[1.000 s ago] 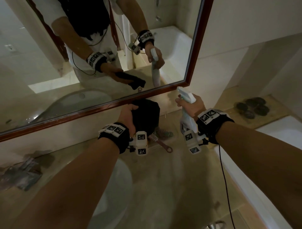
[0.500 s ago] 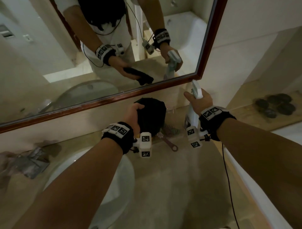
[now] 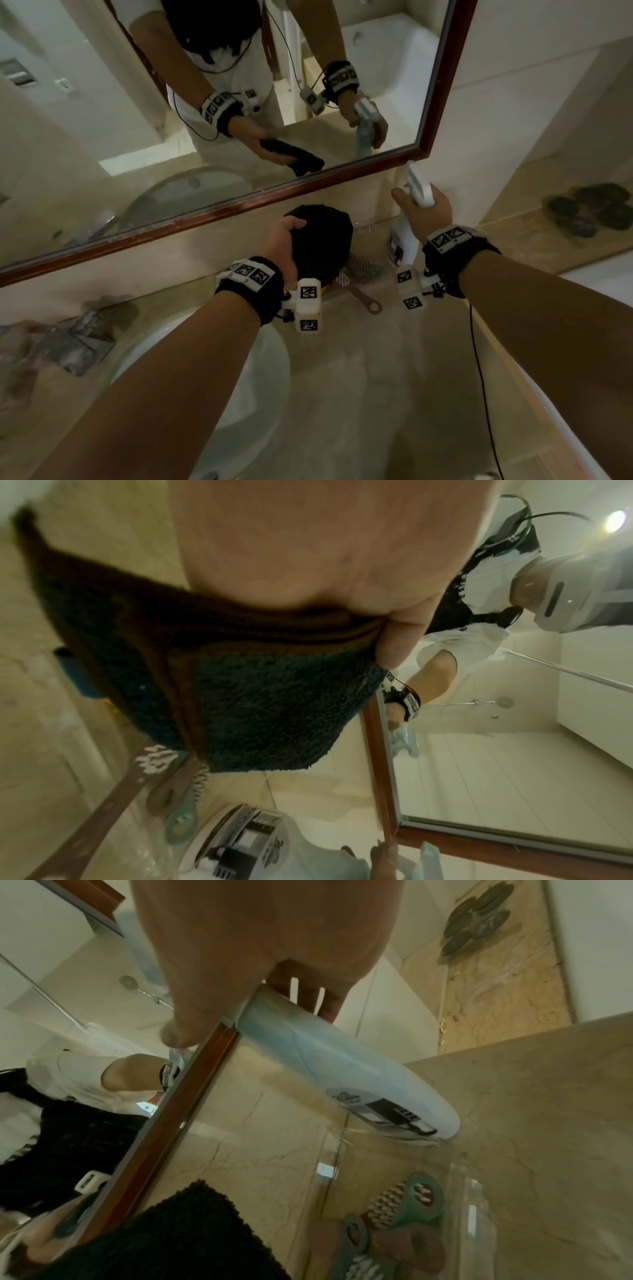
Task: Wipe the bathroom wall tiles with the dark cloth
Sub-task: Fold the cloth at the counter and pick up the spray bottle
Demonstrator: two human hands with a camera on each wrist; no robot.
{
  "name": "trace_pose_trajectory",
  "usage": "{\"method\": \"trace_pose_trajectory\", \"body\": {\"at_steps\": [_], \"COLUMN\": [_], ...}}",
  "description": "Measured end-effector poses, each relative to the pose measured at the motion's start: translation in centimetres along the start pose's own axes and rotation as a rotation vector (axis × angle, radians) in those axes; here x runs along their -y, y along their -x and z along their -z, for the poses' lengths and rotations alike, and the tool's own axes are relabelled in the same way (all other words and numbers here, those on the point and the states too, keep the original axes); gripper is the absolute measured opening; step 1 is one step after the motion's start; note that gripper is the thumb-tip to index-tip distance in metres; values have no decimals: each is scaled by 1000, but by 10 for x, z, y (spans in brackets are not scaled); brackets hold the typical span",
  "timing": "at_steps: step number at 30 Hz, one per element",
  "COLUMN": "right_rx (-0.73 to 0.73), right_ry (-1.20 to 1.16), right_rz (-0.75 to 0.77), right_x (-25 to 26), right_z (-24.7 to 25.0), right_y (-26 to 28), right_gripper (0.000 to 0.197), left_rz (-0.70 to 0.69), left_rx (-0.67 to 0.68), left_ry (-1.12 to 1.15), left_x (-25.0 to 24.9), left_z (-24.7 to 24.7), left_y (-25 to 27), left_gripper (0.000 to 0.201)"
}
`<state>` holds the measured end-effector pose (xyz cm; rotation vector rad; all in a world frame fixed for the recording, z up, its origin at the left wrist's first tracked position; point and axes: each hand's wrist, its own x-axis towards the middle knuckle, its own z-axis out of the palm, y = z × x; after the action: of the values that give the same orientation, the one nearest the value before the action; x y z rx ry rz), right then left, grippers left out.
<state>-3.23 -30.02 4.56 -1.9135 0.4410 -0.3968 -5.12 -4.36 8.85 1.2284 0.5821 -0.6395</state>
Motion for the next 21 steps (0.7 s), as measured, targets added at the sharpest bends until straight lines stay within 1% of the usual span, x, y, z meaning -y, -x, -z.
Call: {"method": "trace_pose_trajectory", "body": {"at_steps": [2, 6, 11, 14, 17, 19, 21], "right_rx": [17, 49, 47, 57, 24, 15, 20], "right_ry": [42, 132, 179, 183, 188, 195, 193], "right_rz": [-10, -81, -118, -167, -242, -263, -281], "right_x": [-2, 0, 10, 19, 34, 43, 57], "right_z": [0, 8, 17, 23, 33, 39, 45], "right_y": [2, 9, 28, 41, 63, 78, 94], "right_gripper": [39, 48, 53, 55, 64, 68, 67], "left_rz": [3, -1, -20, -36, -61, -87, -114], "left_rx": [6, 20, 42, 64, 103, 128, 166], "left_ry": [-1, -1, -10, -25, -48, -69, -93], "left_x": [1, 2, 0, -2, -4, -7, -12], "left_z": [-1, -2, -3, -2, 0, 1, 0], "left_y": [0, 3, 14, 26, 43, 55, 70], "left_gripper": [56, 52, 51, 49, 40, 40, 42]}}
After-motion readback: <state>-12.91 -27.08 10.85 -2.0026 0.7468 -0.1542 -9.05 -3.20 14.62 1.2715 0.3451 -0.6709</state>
